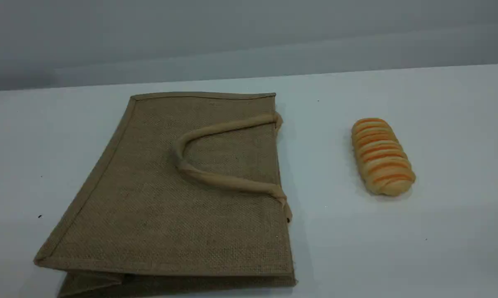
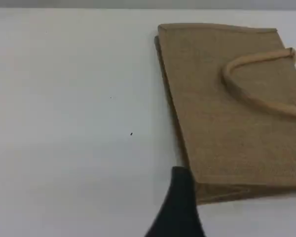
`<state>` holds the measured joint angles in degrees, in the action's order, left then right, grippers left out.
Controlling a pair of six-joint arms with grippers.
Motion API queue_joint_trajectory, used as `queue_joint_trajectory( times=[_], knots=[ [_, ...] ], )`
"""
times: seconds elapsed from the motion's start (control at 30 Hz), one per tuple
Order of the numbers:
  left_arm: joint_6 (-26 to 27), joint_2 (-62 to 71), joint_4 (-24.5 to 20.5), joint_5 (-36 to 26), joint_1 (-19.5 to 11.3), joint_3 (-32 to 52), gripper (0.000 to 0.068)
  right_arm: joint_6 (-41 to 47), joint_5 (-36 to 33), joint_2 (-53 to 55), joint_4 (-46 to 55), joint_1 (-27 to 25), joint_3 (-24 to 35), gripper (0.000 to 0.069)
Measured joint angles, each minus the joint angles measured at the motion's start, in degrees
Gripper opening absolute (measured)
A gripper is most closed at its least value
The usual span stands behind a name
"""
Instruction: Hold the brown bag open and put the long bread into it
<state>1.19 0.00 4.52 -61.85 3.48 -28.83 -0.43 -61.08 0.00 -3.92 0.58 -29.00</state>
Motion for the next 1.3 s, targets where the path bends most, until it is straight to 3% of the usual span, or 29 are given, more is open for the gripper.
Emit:
queue_joint_trajectory(
  times=[0.5,0.93,1.13,1.3],
  knots=[
    [0.0,0.0,0.0,0.0,0.0,0.0,0.0559,0.0,0.0,0.0,-0.1,0.0,0.0,0.0489],
    [0.0,0.6,0.4,2.5,0.6,-1.4,0.0559,-0.1,1.8,0.0,-9.0,0.0,-0.1,0.0489],
    [0.0,10.0,0.5,4.0,0.6,-3.9,0.0559,-3.3,7.3,6.0,-14.5,0.0,-0.7,0.0489],
    [0.0,22.9,2.9,11.1,0.6,-8.2,0.0559,-10.9,16.5,16.9,-23.7,0.0,-0.7,0.0489]
  ],
)
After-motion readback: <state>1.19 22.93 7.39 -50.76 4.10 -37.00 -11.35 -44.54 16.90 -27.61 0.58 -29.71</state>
